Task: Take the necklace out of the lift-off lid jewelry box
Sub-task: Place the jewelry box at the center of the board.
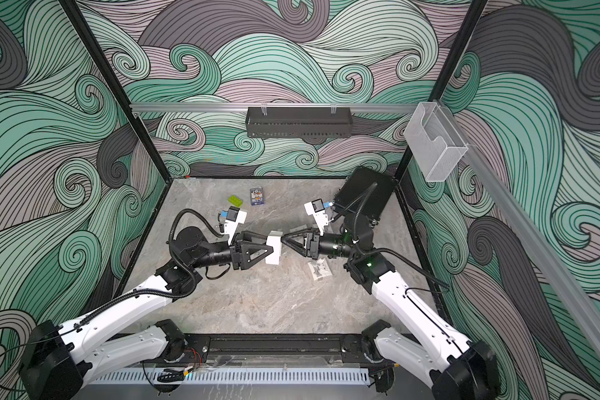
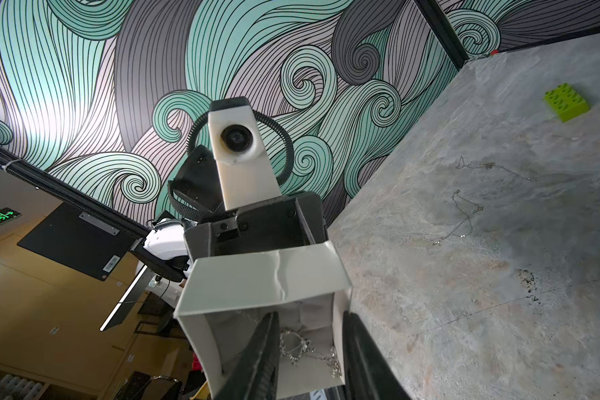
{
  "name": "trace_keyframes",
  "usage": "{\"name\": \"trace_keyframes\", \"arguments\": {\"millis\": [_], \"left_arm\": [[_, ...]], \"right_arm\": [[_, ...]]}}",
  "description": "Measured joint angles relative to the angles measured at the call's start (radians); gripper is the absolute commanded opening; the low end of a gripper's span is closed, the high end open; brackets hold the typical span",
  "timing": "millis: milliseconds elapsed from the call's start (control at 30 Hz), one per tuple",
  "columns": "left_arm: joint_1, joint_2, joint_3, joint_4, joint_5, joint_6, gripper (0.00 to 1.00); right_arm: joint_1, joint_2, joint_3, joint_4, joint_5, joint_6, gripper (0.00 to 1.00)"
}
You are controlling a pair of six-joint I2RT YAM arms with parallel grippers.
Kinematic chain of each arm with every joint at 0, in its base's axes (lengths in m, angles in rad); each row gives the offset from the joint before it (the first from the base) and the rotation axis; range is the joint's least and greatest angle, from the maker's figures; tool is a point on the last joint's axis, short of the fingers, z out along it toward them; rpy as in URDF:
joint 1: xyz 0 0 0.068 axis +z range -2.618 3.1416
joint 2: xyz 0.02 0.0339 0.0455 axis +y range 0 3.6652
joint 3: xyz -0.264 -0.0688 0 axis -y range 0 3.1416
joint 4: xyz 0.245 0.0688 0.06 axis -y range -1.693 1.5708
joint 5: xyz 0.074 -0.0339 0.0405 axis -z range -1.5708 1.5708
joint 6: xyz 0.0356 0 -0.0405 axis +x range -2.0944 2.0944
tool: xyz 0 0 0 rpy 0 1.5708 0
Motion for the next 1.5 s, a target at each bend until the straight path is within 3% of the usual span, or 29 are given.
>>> {"name": "trace_keyframes", "arguments": {"millis": [667,967,1233,1500], "left_arm": [[0.0,-0.002,0.015,0.016,0.019,-0.004,0.66],[0.0,-0.002,0.017,0.018,0.021,-0.009,0.66],[0.0,-0.002,0.019,-0.005,0.02,0.002,0.8],[0.0,-0.039,0.026,-0.135,-0.029,0.057,0.82]], "right_arm": [[0.018,0.043,-0.006,0.031,-0.001,-0.004,0.27],[0.04,0.064,-0.013,0.074,-0.021,-0.001,0.08],[0.039,0.056,-0.013,0.038,-0.017,-0.023,0.01],[0.033,0.007,-0.013,-0.114,0.027,-0.092,0.0]]}}
